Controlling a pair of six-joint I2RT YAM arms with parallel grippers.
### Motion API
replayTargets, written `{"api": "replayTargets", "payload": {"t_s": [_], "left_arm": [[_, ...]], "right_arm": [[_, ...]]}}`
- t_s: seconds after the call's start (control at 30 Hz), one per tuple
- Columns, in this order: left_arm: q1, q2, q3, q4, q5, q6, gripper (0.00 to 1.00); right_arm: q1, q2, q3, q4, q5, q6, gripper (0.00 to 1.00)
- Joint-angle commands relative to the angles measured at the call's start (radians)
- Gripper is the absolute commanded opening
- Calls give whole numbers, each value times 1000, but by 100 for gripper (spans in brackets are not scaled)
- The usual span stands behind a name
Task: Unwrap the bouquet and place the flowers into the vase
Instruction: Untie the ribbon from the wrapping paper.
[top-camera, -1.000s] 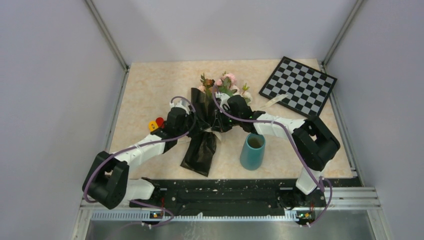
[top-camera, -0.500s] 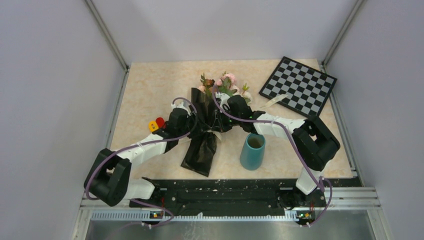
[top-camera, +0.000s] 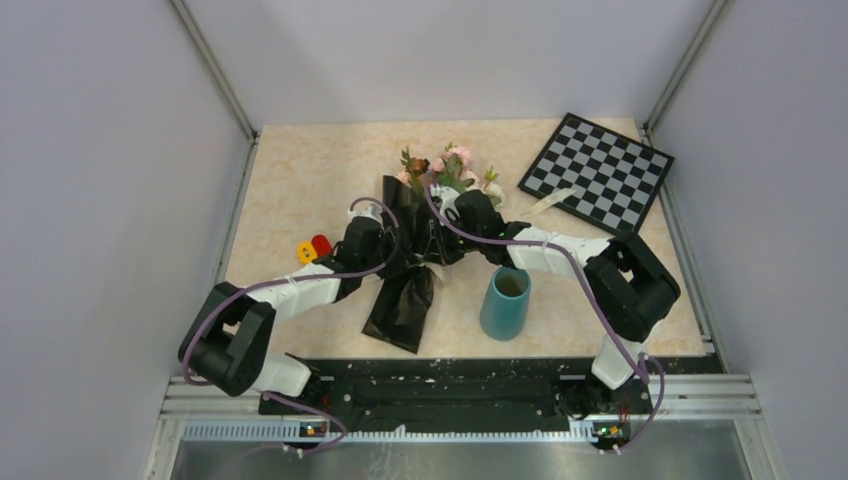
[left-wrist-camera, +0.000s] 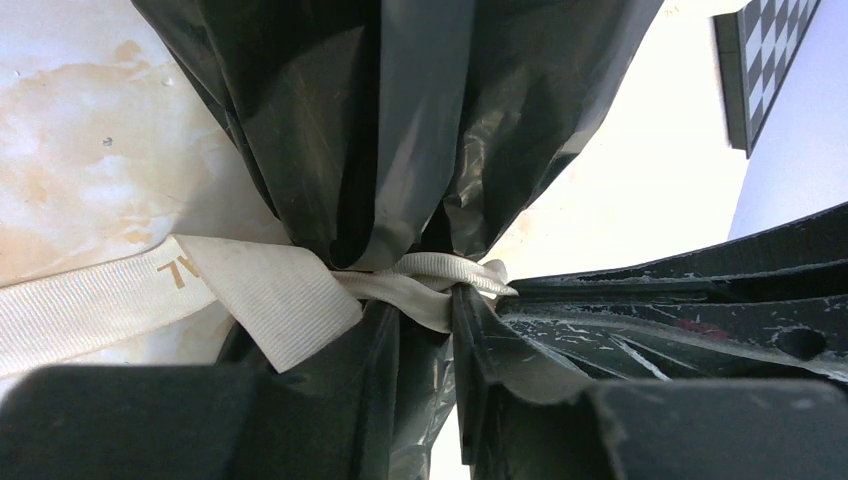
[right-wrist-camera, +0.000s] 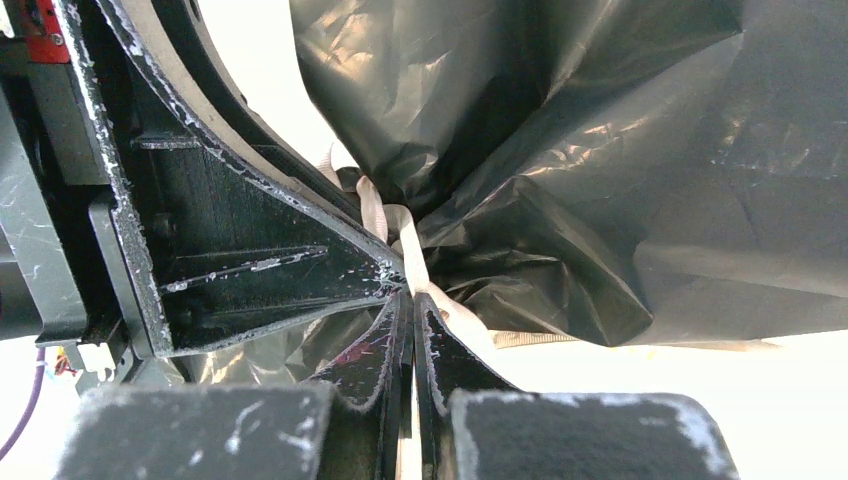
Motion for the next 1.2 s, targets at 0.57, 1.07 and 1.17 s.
{"api": "replayTargets", "payload": {"t_s": [0.57,1.07,1.17], "left_arm": [[1,-107,12,-32,-64,24,3],[79,-145,7,-91,-27,66,0],[120,-145,17,-109,-2,98,0]], "right_arm": [[-5,-76,-19,6,181,-12,0],[-5,-71,-14,-41,282,-1,0],[-6,-70,-9,-41,302,6,0]]}}
